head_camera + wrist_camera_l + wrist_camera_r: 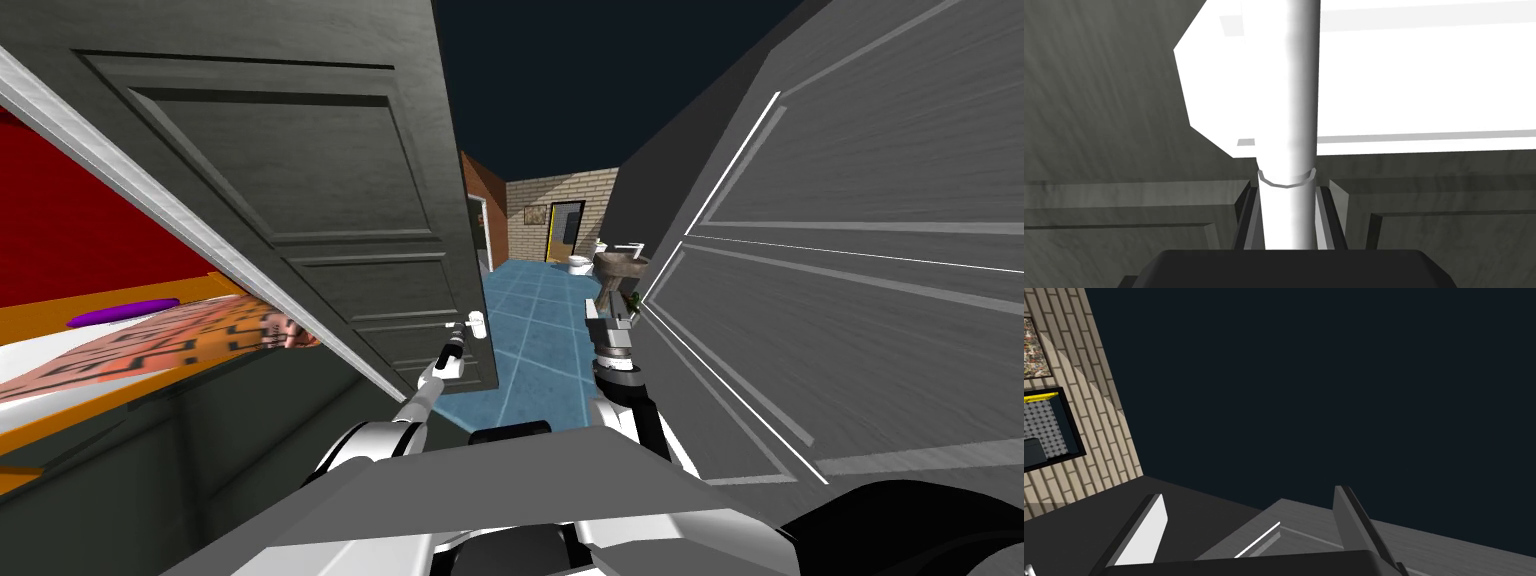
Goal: Push the door open
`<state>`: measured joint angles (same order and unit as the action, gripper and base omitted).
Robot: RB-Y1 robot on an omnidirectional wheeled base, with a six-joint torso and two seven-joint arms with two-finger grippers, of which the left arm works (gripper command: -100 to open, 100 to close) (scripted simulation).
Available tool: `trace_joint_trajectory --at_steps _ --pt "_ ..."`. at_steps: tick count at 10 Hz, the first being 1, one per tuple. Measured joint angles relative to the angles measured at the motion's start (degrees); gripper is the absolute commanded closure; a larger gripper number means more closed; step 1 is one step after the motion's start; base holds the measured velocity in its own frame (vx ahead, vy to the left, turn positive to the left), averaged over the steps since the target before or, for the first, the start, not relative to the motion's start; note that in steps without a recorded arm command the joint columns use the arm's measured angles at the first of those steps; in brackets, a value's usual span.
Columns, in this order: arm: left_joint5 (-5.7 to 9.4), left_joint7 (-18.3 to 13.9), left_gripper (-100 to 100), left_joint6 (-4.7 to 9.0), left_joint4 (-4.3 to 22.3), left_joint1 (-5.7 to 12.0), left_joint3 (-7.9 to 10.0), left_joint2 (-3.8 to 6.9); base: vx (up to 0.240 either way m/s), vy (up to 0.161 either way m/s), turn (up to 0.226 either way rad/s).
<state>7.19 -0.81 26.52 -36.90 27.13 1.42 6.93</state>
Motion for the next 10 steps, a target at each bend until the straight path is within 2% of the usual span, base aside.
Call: trace_joint_trajectory --at_steps 2,4,7,8,9,10 --pt "0.49 0.34 100 0.34 1.31 0.84 1.43 0.61 0.142 -0.138 0.073" --pt "0.82 0.71 100 0.29 1.04 0.56 2.52 0.91 0.138 -0.105 0.055" --pt "1.14 0.96 100 0.3 1.25 0.54 3.42 1.29 0.111 -0.052 0.046" --pt "1.27 1.04 100 0.6 2.21 0.68 3.73 1.41 0.157 -0.056 0.035" --pt "1.38 1.31 100 0.19 1.22 -0.01 4.12 1.39 0.14 -0.068 0.04" --pt "1.51 1.29 100 0.4 1.81 0.29 4.39 1.72 0.154 -0.076 0.055"
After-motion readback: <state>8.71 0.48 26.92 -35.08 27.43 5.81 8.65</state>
